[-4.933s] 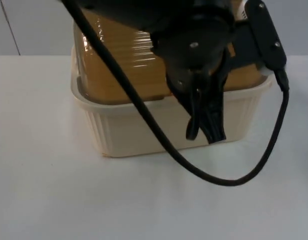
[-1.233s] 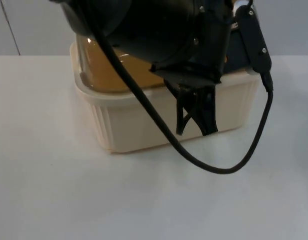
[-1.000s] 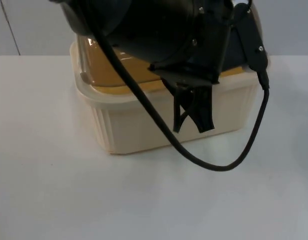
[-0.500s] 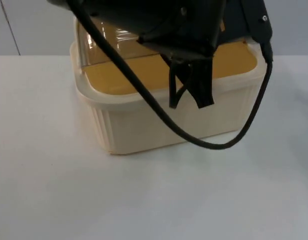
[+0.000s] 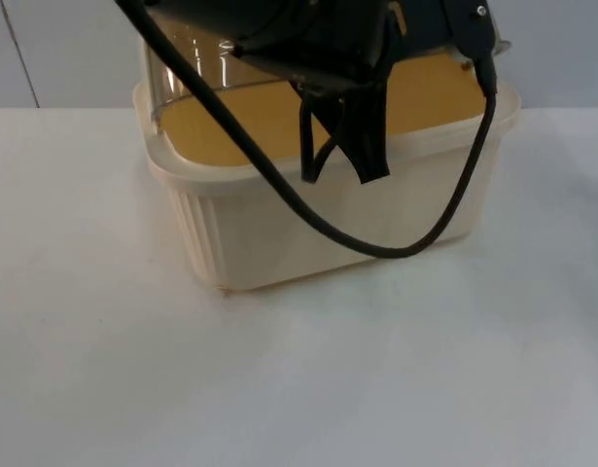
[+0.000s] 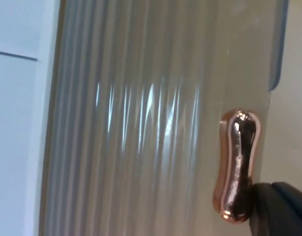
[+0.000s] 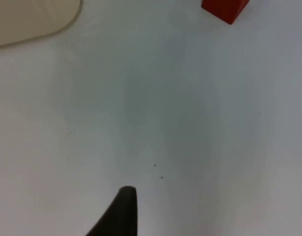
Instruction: Open the box lid with the left hand, place the block into the box with the right hand, then close the box lid with the left hand.
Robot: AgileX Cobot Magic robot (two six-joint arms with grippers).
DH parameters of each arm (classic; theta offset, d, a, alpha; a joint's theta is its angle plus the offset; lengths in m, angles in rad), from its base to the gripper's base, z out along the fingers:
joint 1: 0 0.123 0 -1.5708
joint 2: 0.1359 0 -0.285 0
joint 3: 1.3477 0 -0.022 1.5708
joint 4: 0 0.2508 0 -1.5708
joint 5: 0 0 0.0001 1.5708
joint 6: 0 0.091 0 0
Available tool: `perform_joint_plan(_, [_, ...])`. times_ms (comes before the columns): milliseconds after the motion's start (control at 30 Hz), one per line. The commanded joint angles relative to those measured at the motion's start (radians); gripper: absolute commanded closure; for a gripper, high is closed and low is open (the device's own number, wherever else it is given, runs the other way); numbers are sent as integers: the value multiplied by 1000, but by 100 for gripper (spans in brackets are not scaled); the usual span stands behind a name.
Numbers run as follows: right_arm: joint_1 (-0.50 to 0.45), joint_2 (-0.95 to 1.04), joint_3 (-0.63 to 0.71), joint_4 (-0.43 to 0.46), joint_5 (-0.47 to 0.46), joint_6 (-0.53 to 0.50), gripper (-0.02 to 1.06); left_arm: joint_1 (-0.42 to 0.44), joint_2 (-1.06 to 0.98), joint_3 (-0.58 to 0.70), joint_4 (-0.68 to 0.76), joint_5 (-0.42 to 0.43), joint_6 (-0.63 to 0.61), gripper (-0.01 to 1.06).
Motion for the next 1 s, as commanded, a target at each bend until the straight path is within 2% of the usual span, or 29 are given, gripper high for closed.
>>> perform_joint_plan(0, [-4,-4,1,2,-11,-2,-1,18,-10,-3,3,43,-5,105])
perform_joint_plan(400, [-4,-4,1,2,-13,-2,-1,18,-65,-3,1,29,-7,105])
perform_joint_plan(967, [-4,-4,1,2,-13,0,-1,64,-91,-3,35,18,-15,105])
